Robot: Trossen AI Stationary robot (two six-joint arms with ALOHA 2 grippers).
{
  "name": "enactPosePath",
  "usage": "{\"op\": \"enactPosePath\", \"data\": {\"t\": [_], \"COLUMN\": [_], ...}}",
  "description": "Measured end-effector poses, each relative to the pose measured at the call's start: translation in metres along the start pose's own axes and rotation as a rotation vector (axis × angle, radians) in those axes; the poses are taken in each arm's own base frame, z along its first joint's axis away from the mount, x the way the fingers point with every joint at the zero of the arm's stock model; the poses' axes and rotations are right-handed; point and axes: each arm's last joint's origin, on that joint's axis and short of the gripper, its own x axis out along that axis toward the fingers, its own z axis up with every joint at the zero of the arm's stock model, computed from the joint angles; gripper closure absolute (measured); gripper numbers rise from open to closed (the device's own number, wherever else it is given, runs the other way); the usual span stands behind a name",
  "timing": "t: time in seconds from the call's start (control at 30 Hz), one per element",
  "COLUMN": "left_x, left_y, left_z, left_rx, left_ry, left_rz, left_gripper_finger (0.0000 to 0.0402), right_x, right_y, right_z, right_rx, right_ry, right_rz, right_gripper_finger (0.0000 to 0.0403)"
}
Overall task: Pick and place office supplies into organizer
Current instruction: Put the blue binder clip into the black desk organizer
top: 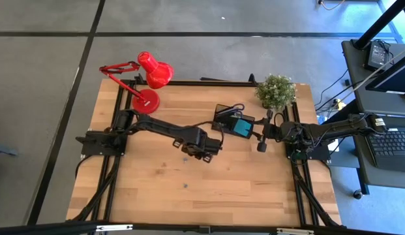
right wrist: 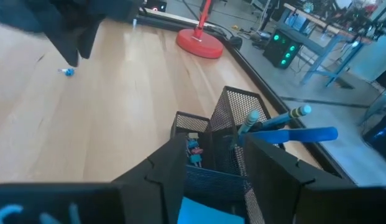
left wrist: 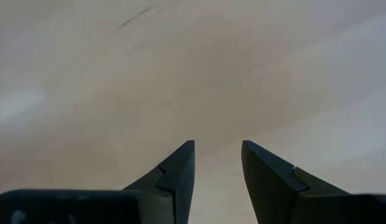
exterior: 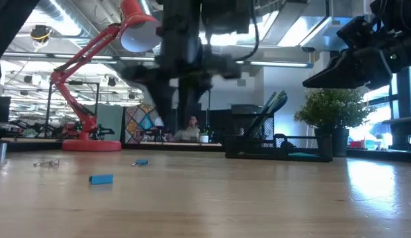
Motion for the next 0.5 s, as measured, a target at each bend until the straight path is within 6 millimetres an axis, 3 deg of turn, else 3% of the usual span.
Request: {"op": "enactPosePath", "data": {"t": [0.27,0.5], "left_x": [0.032,0.038], "left_y": [0.015,0.014], "left_z": [-0.011,-0.012], "left_rx": [-0.177,-0.221], "left_ry": [0.148,0.153], "left_rz": [0.071,0.064], "left_gripper_finger": [0.0276,0.0276], "right_x": [0.000,0.000], "right_y": [0.000,0.000], "right_z": [0.000,0.000], "right_rx": [0.037,0.036], "right_ry": [-0.001,-0.001], "right_rz": [0.008,0.009], "right_gripper_finger": [0.0241,0.0241]}}
